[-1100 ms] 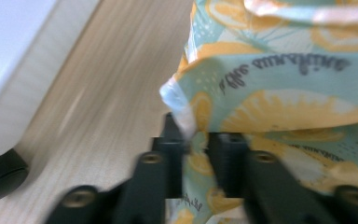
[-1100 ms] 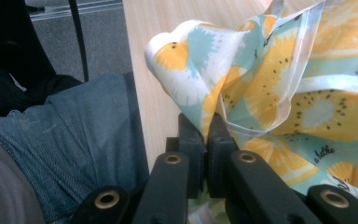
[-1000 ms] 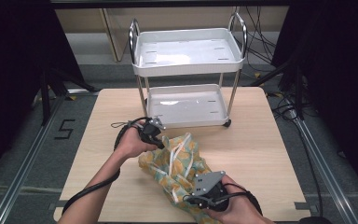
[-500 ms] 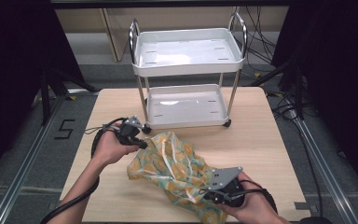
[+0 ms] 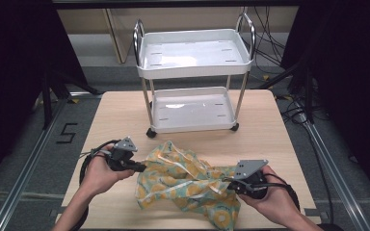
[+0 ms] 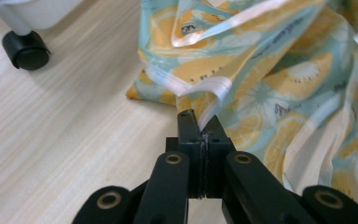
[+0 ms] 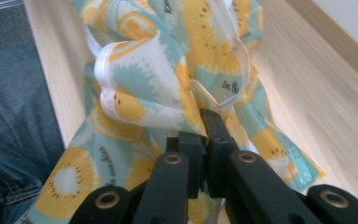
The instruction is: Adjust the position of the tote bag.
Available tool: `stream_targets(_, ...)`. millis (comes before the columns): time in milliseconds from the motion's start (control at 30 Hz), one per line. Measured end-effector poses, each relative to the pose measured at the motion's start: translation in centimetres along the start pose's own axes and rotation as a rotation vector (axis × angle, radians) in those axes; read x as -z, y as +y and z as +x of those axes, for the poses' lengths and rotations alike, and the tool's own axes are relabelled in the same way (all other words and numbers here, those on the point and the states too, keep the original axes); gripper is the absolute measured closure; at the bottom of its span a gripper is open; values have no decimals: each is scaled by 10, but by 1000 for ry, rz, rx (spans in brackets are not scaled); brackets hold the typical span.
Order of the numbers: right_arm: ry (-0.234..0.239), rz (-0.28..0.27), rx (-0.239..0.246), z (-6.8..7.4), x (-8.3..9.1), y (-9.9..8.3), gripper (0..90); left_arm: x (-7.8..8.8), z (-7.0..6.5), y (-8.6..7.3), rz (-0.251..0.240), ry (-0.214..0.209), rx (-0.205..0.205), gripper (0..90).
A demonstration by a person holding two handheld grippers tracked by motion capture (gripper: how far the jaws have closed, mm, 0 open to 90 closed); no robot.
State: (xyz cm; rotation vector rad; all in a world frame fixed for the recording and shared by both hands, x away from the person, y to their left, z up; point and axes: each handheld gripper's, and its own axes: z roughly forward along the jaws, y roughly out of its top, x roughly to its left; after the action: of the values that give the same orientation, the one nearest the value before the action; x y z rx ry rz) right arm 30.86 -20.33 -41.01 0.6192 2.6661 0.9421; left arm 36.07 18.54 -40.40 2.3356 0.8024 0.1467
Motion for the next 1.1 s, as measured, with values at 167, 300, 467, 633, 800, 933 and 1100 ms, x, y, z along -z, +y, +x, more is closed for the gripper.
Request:
stream_targets(167, -33, -5, -7, -9, 2, 1, 890, 3, -10, -12, -10, -26, 17, 887)
stream_targets(300, -80, -22, 18, -15, 4, 5, 894, 0, -20, -18, -27, -50, 20, 887)
stream_targets(467, -111, -34, 9, -20, 5, 10, 895, -1, -27, -24, -28, -69, 27, 887)
stream_targets(633, -122, -49, 3, -24, 7, 16, 895, -3, -32, -26, -35, -79, 25, 886)
stream_targets(800, -116, -78, 6, -21, 12, 21, 893, -3, -30, -30, -24, -68, 36, 886)
stream_targets(933, -59, -107, 23, -19, 20, 19, 881, -6, -29, -35, -46, -73, 100, 887)
stream_targets(1100, 51, -136, 14, -16, 30, 8, 866, -7, -27, -37, -52, -68, 109, 887)
